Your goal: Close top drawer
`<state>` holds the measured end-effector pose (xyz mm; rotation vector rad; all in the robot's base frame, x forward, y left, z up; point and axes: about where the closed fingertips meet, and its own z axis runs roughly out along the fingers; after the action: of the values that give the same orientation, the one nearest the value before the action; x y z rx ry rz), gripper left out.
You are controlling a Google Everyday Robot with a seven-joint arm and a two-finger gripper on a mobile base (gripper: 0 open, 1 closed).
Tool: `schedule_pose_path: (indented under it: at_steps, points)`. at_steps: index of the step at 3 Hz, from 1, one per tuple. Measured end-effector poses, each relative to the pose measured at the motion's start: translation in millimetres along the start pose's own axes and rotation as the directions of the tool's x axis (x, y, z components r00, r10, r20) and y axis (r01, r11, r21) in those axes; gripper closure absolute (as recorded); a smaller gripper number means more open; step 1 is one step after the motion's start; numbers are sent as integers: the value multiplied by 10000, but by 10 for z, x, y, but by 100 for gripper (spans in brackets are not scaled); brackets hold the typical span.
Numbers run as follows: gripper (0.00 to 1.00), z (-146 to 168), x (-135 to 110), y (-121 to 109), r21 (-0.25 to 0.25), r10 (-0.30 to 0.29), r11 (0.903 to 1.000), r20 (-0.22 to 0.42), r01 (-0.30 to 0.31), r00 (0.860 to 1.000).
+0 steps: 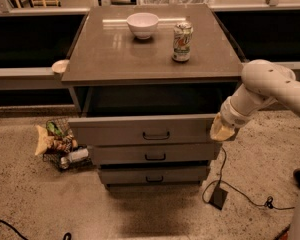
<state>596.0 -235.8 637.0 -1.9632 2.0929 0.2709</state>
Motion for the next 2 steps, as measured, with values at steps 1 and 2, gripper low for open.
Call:
schedule_pose_path:
  at_steps: [1,2]
  points:
    - [13,7,6,-38,-56,20,10000,104,-20,9999]
    - [0,-20,23,-33,-76,31,10000,214,-29,9998]
